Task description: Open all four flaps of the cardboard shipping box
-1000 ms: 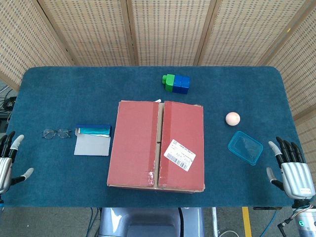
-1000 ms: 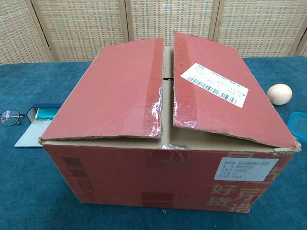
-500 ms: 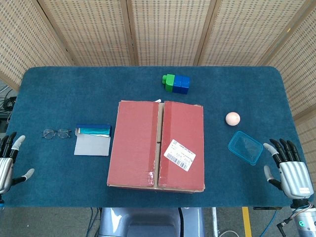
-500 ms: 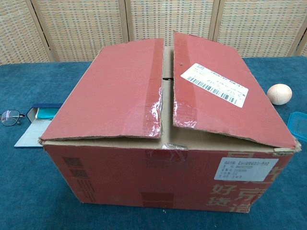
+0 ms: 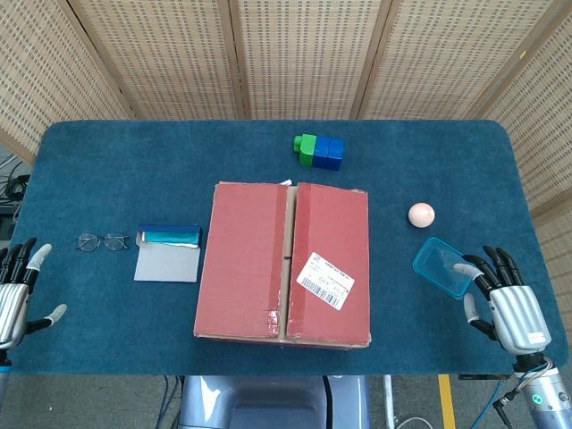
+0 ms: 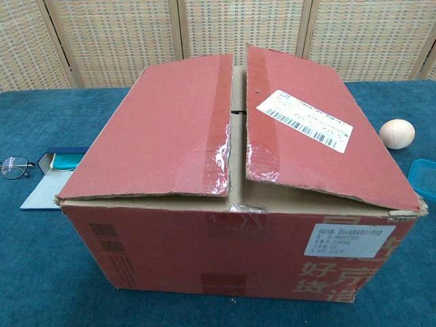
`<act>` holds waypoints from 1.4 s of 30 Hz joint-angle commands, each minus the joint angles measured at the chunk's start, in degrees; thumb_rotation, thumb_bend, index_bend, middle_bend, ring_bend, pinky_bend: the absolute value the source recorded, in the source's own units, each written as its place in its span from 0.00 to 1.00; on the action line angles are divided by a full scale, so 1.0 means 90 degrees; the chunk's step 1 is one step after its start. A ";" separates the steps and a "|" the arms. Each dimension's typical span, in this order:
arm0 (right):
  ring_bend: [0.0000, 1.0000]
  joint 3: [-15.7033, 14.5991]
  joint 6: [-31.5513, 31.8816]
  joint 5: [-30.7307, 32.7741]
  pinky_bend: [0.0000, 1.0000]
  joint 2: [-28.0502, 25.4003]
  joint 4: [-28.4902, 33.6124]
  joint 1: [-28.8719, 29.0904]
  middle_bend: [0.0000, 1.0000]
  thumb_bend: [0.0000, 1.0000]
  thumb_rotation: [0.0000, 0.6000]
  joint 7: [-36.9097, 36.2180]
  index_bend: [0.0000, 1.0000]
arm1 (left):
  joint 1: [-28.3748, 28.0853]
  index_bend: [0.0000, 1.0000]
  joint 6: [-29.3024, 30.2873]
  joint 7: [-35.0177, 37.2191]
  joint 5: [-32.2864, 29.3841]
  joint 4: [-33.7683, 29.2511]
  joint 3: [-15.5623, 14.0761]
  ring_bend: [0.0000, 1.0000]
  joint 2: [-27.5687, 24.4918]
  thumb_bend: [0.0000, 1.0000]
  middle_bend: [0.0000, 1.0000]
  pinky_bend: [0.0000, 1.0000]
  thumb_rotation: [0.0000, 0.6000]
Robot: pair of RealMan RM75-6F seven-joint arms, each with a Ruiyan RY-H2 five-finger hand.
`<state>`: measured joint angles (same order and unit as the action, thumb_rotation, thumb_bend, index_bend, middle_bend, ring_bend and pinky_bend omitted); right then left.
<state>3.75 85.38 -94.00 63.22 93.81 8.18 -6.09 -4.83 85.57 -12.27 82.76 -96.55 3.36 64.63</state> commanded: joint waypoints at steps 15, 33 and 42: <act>0.03 0.0328 -0.1753 -0.0857 0.00 -0.0645 0.1074 0.1912 0.26 0.67 1.00 -0.1512 0.31 | -0.0070 0.07 -0.0077 -0.0174 0.0008 -0.0168 0.0002 0.00 -0.0050 0.09 0.00 0.00 0.94; 0.05 0.0809 -0.3237 -0.0447 0.00 -0.0526 0.1337 0.3524 0.30 0.67 1.00 -0.1986 0.33 | -0.0111 0.07 -0.0211 -0.0235 -0.0099 -0.0207 -0.0025 0.00 -0.0056 0.09 0.00 0.00 0.94; 0.07 0.0812 -0.3631 -0.0253 0.00 -0.0295 0.1235 0.3947 0.34 0.67 1.00 -0.1847 0.36 | -0.0116 0.07 -0.0241 -0.0195 -0.0148 -0.0176 -0.0029 0.00 -0.0033 0.09 0.00 0.00 0.94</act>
<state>11.07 53.01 -96.50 60.30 105.09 43.41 -22.92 -5.87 83.40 -14.02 81.42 -98.14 3.10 64.33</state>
